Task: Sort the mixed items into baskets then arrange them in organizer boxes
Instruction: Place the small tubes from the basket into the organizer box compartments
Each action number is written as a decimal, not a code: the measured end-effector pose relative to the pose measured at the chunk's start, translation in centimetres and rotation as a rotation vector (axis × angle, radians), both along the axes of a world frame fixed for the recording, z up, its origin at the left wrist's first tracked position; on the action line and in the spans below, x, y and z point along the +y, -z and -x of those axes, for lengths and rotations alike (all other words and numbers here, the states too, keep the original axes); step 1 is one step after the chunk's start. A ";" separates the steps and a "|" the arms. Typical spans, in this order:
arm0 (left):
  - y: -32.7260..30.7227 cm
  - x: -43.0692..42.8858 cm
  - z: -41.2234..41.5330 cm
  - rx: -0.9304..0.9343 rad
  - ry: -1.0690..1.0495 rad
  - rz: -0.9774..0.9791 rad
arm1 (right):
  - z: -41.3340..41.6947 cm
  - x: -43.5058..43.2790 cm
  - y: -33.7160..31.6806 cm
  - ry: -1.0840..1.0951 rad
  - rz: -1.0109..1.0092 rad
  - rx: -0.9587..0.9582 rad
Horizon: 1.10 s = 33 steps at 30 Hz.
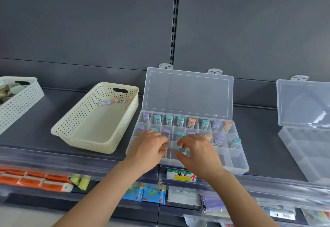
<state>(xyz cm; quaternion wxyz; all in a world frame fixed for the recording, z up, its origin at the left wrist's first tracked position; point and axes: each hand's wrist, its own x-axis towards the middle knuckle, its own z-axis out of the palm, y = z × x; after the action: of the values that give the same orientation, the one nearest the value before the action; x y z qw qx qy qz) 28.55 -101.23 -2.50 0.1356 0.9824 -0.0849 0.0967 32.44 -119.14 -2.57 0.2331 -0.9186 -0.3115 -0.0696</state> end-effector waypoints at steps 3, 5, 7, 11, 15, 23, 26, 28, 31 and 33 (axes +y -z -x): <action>-0.2 0.1 0.3 -0.013 -0.013 0.011 | -0.1 0.2 -0.3 -0.014 0.001 -0.001; -0.7 0.3 0.4 -0.023 -0.026 0.009 | -0.3 0.6 -0.7 -0.029 0.006 -0.004; -1.4 0.9 0.4 -0.037 -0.050 -0.001 | -0.6 1.3 -1.2 -0.045 0.009 -0.010; -3.2 3.5 0.4 -0.052 -0.128 -0.064 | -1.6 3.2 -2.3 -0.079 0.060 -0.050; -5.1 6.9 0.3 -0.111 -0.239 -0.155 | -3.0 6.4 -3.6 -0.116 0.134 -0.070; -5.3 15.2 -3.0 0.120 -0.400 -0.369 | -6.2 15.7 -5.3 -0.175 0.245 -0.140; -4.4 18.2 -5.1 0.230 -0.397 -0.429 | -7.9 19.5 -5.7 -0.181 0.334 -0.151; -3.5 19.9 -6.6 0.277 -0.366 -0.451 | -9.0 21.9 -5.7 -0.179 0.430 -0.137; -2.2 22.0 -8.6 0.327 -0.308 -0.439 | -10.7 25.0 -5.0 -0.137 0.596 -0.082; -1.3 23.1 -9.8 0.346 -0.281 -0.407 | -11.5 26.5 -4.2 -0.107 0.722 -0.049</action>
<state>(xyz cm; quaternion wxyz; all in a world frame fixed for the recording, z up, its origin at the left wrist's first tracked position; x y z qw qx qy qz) 38.37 -78.15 -1.21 -0.0664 0.9934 0.0588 -0.0732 43.94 -92.63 1.60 -0.1103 -0.9221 -0.3692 0.0353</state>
